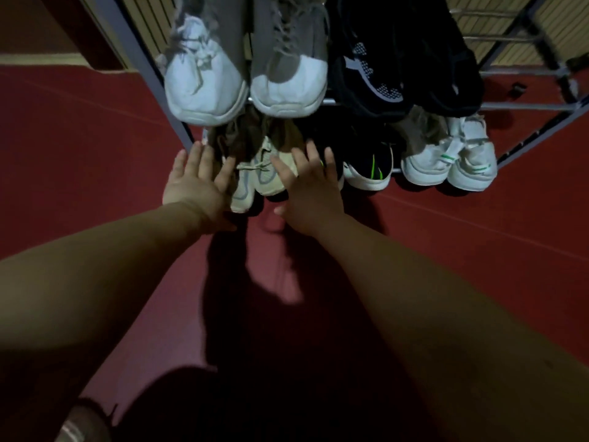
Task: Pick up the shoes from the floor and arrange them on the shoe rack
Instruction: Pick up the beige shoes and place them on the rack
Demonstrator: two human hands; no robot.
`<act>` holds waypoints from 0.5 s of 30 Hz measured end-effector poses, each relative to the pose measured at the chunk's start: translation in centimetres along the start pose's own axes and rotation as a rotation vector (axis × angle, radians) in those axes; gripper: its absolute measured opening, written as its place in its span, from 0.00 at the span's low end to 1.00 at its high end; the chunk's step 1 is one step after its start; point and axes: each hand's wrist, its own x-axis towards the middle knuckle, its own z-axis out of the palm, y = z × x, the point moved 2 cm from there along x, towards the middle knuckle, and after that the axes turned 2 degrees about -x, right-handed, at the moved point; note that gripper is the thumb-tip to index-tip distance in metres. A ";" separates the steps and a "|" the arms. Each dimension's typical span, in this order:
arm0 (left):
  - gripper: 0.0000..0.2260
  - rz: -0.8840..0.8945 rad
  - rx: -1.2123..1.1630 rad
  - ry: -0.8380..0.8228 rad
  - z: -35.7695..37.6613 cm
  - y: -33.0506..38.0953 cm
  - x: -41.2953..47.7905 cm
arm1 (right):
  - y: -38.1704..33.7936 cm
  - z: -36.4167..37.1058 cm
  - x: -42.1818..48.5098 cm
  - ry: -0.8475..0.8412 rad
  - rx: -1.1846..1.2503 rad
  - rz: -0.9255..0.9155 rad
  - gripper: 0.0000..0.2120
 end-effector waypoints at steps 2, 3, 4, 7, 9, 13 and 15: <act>0.48 0.035 -0.001 0.012 0.3 -0.1 0.2 | -0.7 0.5 0.5 -0.143 -0.113 -0.042 0.40; 0.46 0.045 0.005 0.024 0.4 -0.1 0.3 | -0.9 0.7 0.9 -0.163 -0.132 -0.036 0.37; 0.43 0.052 0.024 0.033 0.5 -0.1 0.5 | -1.1 0.7 1.1 -0.154 -0.154 -0.030 0.33; 0.34 0.076 0.049 0.078 0.1 0.0 0.9 | -1.1 1.3 2.0 0.008 -0.265 -0.046 0.22; 0.30 0.120 -0.024 0.129 -0.7 0.4 1.5 | -0.2 1.4 2.7 0.031 -0.287 -0.038 0.19; 0.25 0.240 -0.012 0.081 -0.9 1.0 1.5 | 0.5 1.6 3.2 0.072 -0.276 -0.104 0.16; 0.24 0.265 0.042 0.070 -0.4 0.8 1.2 | 0.6 2.0 3.0 0.123 -0.259 -0.117 0.15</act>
